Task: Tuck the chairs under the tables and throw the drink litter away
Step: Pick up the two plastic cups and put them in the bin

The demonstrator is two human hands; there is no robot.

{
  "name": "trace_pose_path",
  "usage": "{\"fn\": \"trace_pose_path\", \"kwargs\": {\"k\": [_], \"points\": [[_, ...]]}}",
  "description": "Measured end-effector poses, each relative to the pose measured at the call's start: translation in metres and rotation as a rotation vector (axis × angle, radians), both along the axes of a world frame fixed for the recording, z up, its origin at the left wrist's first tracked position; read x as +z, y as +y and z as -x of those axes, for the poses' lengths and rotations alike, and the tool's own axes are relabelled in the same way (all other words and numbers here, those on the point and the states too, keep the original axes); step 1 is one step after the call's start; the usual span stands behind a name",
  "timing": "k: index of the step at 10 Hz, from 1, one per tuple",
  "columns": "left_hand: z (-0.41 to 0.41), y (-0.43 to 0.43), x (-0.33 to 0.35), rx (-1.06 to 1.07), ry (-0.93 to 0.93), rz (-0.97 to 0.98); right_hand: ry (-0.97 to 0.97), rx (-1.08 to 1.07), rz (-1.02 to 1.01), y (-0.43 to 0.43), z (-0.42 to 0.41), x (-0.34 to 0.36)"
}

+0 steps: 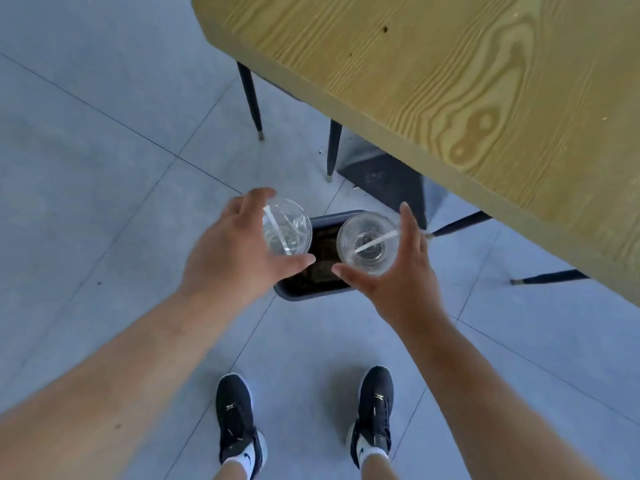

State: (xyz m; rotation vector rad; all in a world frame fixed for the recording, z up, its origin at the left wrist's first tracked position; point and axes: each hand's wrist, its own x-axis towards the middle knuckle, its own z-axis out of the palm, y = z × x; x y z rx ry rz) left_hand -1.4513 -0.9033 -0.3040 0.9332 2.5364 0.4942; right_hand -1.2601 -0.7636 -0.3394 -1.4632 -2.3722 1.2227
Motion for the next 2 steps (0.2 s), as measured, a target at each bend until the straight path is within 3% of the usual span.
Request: {"fn": "trace_pose_path", "kwargs": {"k": [2], "points": [[-0.013,0.013,0.015,-0.085,0.025,0.082,-0.074,0.078,-0.007,-0.010,-0.010,0.005]]}}
